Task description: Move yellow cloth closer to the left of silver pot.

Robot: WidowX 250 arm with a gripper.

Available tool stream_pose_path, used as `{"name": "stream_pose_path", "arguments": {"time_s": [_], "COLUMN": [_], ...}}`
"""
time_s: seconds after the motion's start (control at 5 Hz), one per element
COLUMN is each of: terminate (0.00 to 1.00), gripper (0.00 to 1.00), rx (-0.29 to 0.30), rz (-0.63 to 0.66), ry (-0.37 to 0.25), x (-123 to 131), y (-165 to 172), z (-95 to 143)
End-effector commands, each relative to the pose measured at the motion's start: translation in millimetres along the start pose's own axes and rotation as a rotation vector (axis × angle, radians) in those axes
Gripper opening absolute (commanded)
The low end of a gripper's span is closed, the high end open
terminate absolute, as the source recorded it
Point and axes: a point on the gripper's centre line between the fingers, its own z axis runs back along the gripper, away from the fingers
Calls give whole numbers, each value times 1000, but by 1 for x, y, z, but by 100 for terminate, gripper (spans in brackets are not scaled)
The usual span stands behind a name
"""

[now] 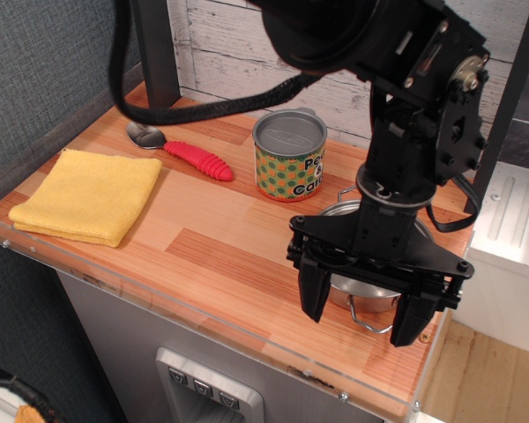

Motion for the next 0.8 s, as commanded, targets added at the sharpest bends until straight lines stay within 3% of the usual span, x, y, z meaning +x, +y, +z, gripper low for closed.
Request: {"name": "stream_pose_path", "arguments": {"time_s": [0.0,0.2,0.4,0.6], "terminate": [0,0,0,0], "gripper": [100,100,100,100], "rx": [0,15,-26,-15], "rz": [0,-36,-46,-41], "ry": [0,33,63,65], "x": [0,5,9,14], "y": [0,12,33,57], "z": [0,9,19,25]}}
